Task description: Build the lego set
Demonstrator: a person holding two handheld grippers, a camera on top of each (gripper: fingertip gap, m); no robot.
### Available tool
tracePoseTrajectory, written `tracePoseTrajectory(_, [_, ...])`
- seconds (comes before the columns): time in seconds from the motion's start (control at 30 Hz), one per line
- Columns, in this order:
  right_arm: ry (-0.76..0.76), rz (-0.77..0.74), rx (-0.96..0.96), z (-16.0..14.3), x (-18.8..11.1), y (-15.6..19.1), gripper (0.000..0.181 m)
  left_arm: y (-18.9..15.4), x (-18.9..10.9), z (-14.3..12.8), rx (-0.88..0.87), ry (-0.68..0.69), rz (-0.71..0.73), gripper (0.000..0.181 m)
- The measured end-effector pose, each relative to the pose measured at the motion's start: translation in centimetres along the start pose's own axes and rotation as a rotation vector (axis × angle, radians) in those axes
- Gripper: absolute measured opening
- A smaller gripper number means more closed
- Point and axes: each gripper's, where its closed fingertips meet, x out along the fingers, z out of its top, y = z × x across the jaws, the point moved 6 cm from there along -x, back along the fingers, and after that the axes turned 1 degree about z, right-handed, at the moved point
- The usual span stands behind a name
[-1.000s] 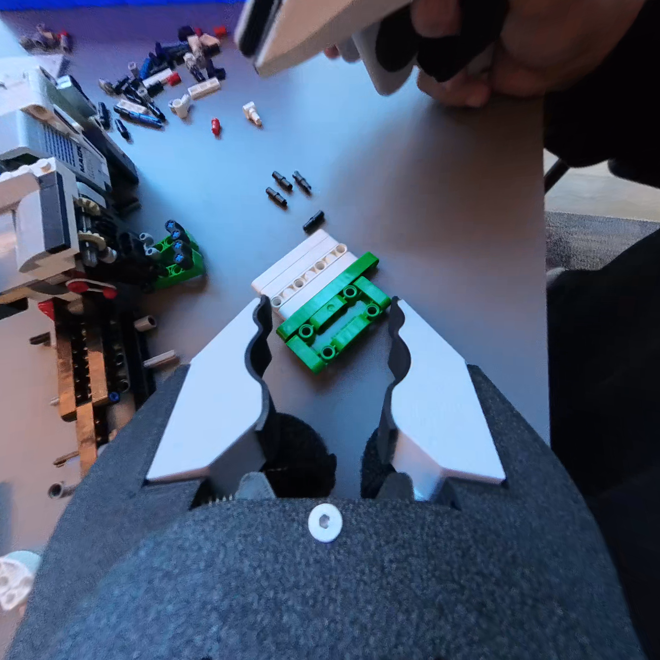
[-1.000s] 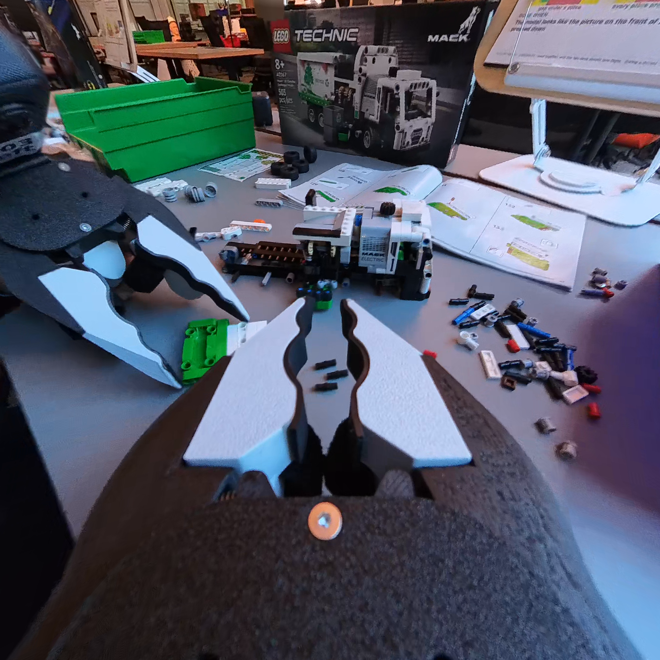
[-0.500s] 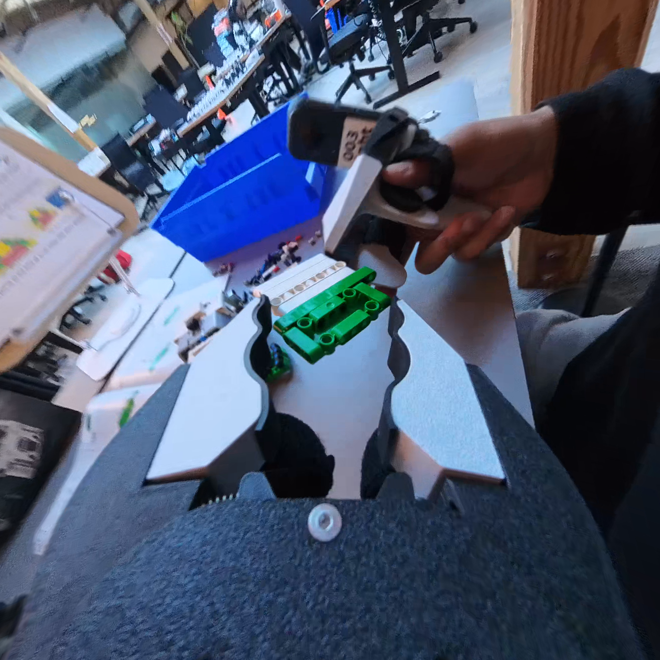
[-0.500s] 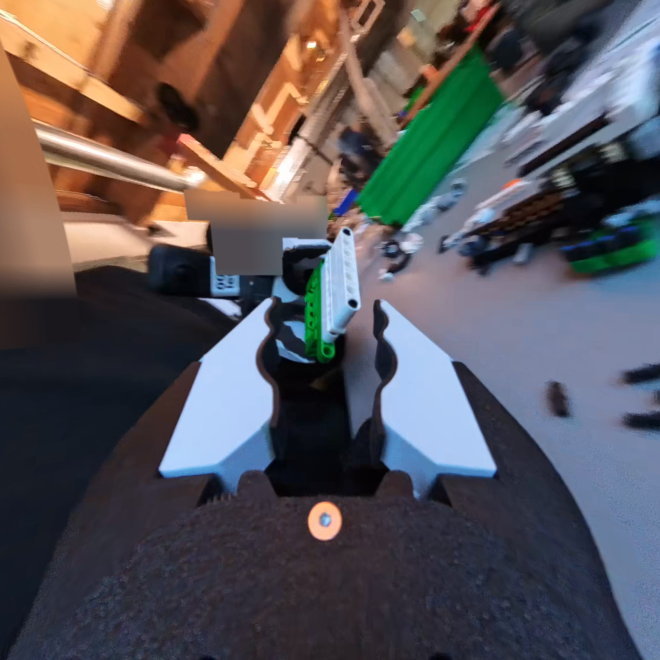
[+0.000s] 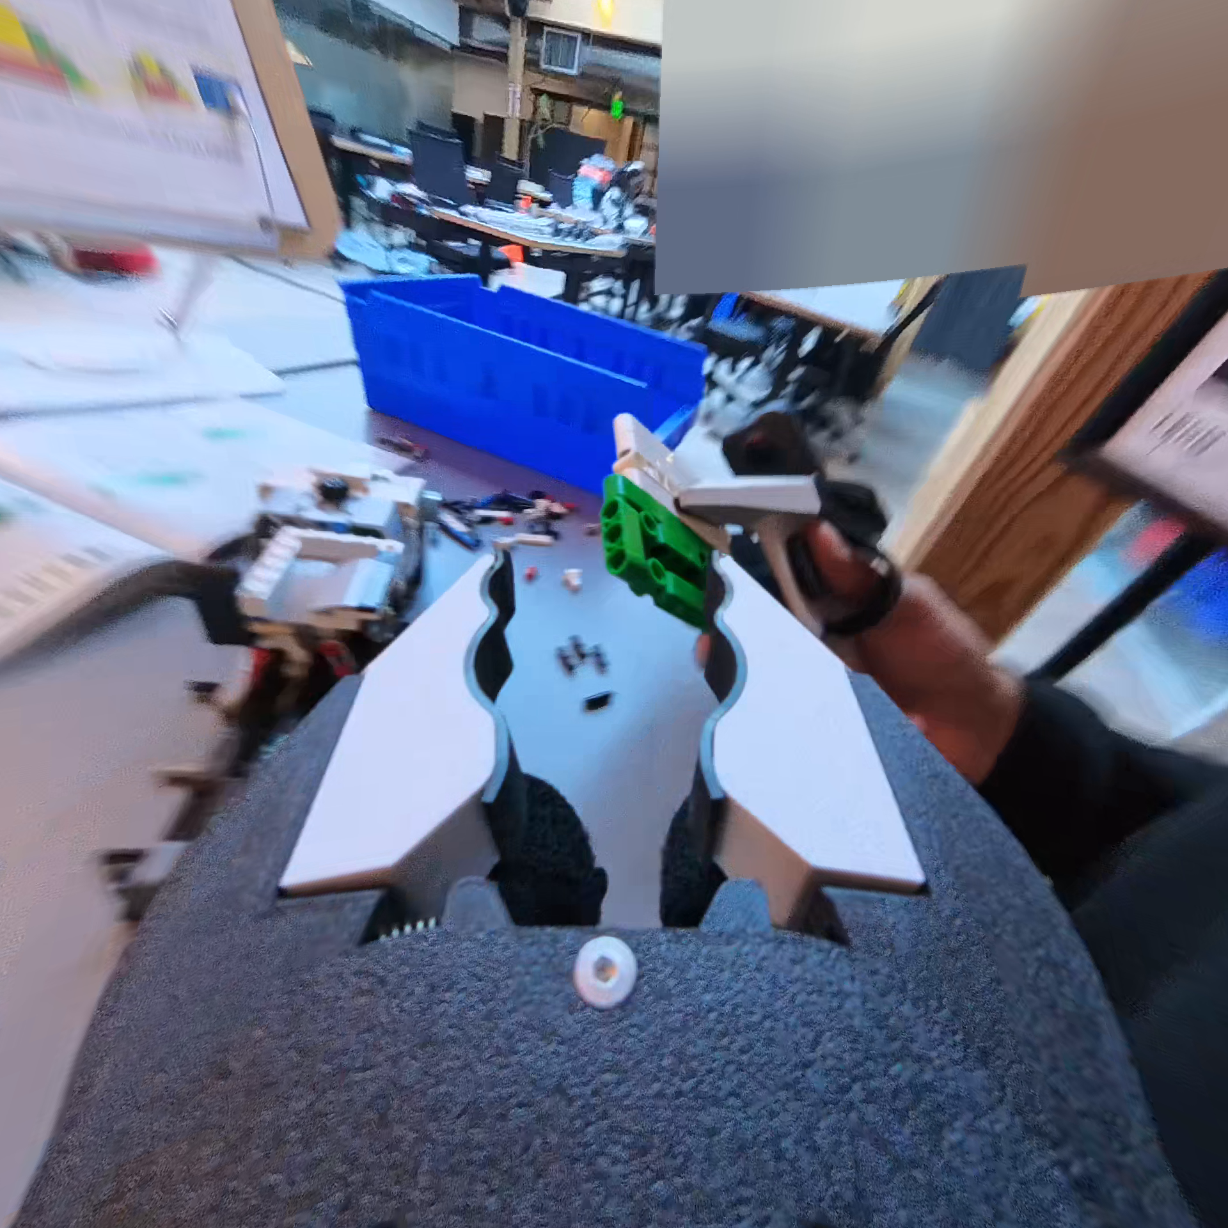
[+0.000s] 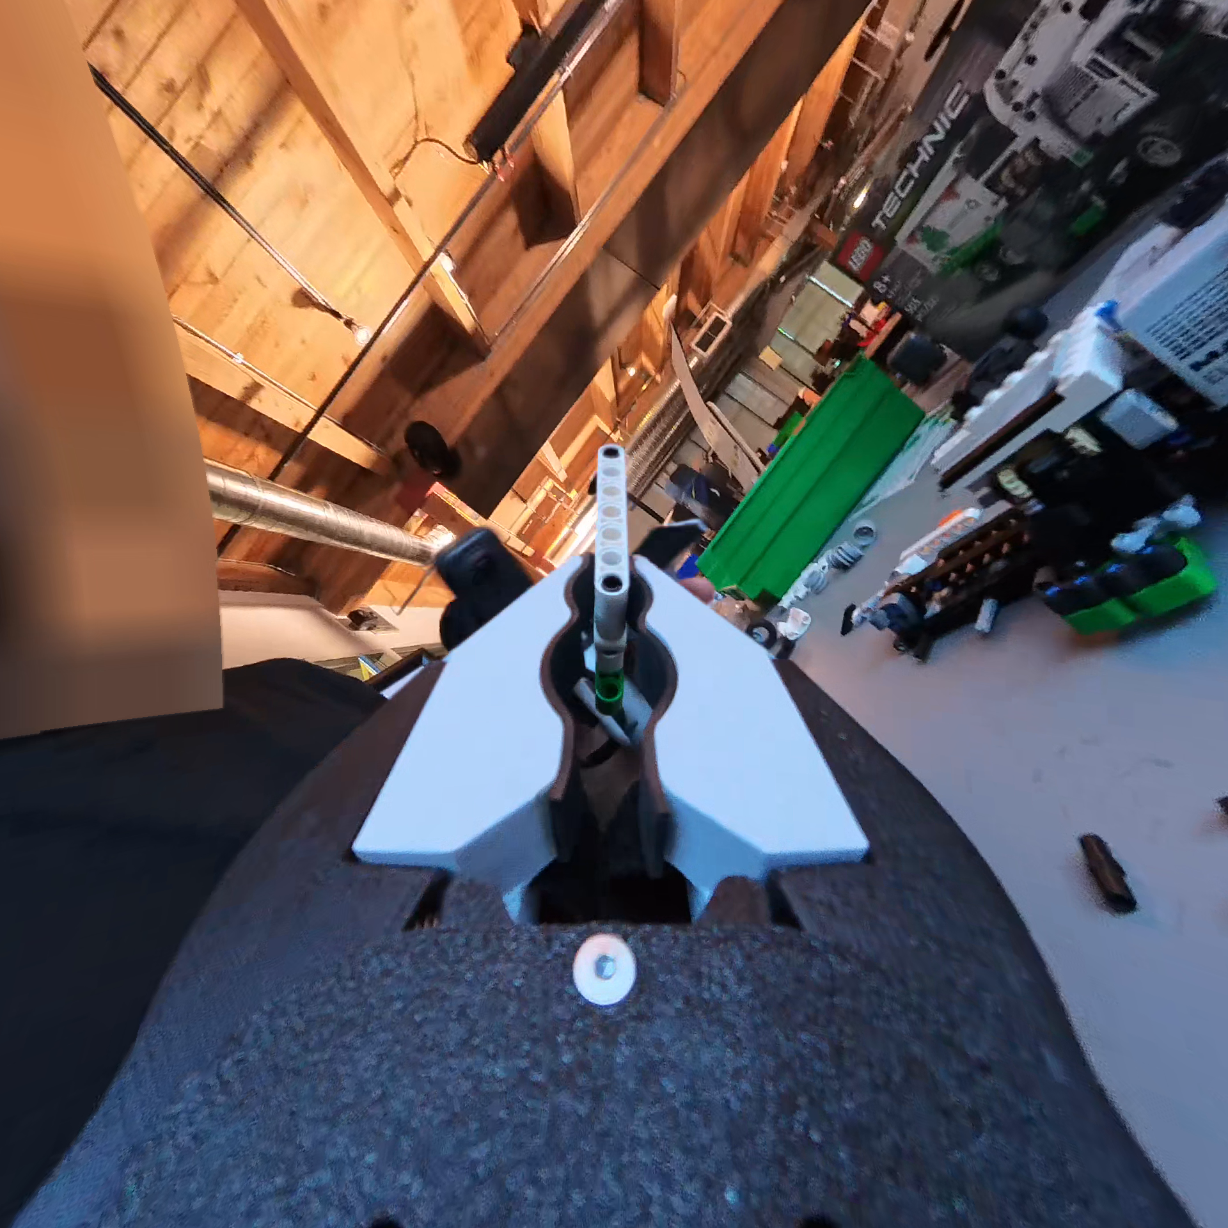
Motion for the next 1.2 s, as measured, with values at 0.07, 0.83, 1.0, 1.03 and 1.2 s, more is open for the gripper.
tracePoseTrajectory(0.07, [-0.020, 0.025, -0.017, -0.4, 0.5, 0.3, 0.006, 0.5, 0.4, 0.1, -0.231, -0.044, -0.095, 0.054])
tracePoseTrajectory(0.83, [0.067, -0.054, -0.086, -1.6, 1.1, -0.3, 0.006, 1.1, 0.8, -0.8, -0.664, -0.106, -0.428, 0.006])
tracePoseTrajectory(1.0, [-0.033, -0.028, -0.045, -1.8, 1.4, -0.2, 0.006, 1.2, 0.4, -0.5, -0.677, -0.177, -0.414, 0.008])
tracePoseTrajectory(1.03, [-0.046, -0.020, -0.031, -1.9, 1.5, -0.2, 0.006, 1.3, 0.4, -0.5, -0.688, -0.184, -0.408, 0.006])
tracePoseTrajectory(1.2, [-0.036, -0.051, -0.083, -2.1, 1.7, -0.1, 0.006, 1.3, 0.2, -0.7, -0.704, -0.216, -0.398, 0.006])
